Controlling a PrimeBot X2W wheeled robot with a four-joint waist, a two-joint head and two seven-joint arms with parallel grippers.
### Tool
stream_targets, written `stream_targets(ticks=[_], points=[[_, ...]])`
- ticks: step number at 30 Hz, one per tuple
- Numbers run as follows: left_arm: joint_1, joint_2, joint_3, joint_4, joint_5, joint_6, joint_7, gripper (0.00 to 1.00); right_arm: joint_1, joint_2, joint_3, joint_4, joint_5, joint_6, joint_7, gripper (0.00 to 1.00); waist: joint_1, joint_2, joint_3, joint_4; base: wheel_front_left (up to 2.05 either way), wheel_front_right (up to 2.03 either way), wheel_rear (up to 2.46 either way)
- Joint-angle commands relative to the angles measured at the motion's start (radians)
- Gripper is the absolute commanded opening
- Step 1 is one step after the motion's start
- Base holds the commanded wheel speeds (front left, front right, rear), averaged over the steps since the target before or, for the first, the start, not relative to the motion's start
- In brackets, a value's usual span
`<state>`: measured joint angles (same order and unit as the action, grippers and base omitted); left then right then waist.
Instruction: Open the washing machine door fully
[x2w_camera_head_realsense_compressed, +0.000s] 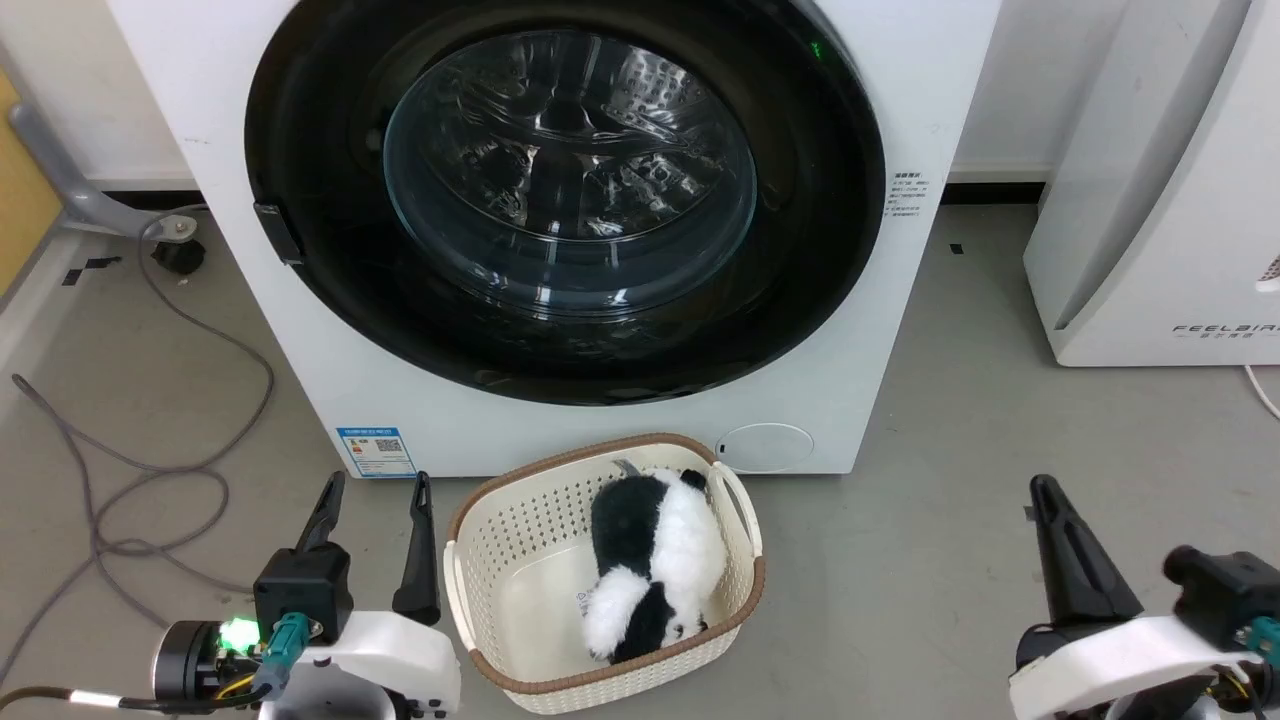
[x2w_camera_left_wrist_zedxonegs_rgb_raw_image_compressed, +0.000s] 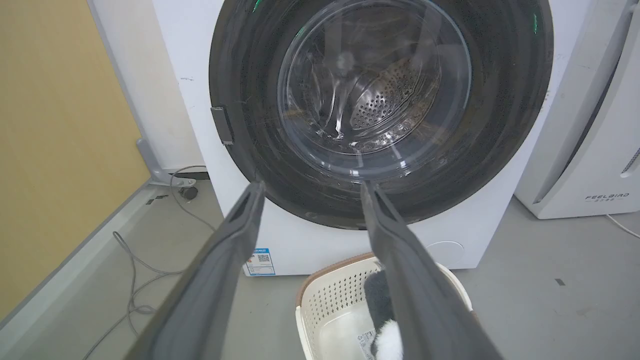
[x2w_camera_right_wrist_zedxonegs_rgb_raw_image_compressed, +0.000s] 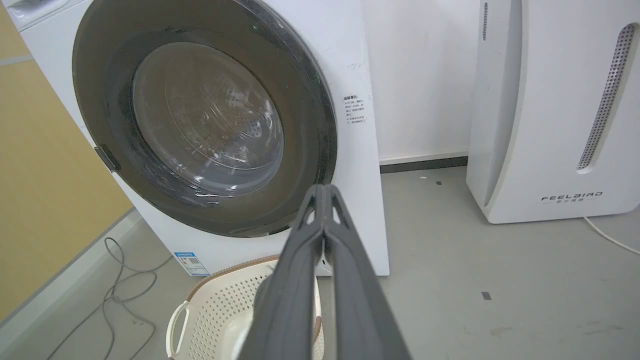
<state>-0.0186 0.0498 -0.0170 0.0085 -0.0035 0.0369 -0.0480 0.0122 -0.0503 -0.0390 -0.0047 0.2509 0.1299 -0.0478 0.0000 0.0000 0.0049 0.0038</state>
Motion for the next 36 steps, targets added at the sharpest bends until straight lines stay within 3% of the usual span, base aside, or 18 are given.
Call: stream_targets(ticks=[1, 11, 22, 36], points=[[-0.003, 0.0, -0.002, 0.004, -0.005, 0.009, -0.012, 1.0, -0.015, 0.0, -0.007, 0.005, 0.042, 0.0, -0.012, 0.0, 0.0, 0.0, 0.002, 0.001, 0.0, 0.0, 0.0], [-0.02, 0.0, -0.011, 0.004, -0.003, 0.022, -0.033, 1.0, -0.091, -0.003, -0.056, 0.079, 0.299, 0.0, -0.017, 0.0, 0.0, 0.0, 0.024, 0.01, 0.0, 0.0, 0.0], [-0.049, 0.001, -0.024, -0.002, -0.001, 0.038, -0.056, 1.0, -0.248, -0.052, -0.116, 0.224, 0.514, 0.0, 0.028, 0.0, 0.0, 0.0, 0.073, 0.024, 0.0, 0.0, 0.0], [-0.105, 0.001, -0.049, -0.017, 0.002, 0.059, -0.085, 1.0, -0.531, -0.148, -0.113, 0.426, 0.697, 0.0, 0.036, 0.0, 0.0, 0.0, 0.168, 0.053, 0.0, 0.0, 0.0]])
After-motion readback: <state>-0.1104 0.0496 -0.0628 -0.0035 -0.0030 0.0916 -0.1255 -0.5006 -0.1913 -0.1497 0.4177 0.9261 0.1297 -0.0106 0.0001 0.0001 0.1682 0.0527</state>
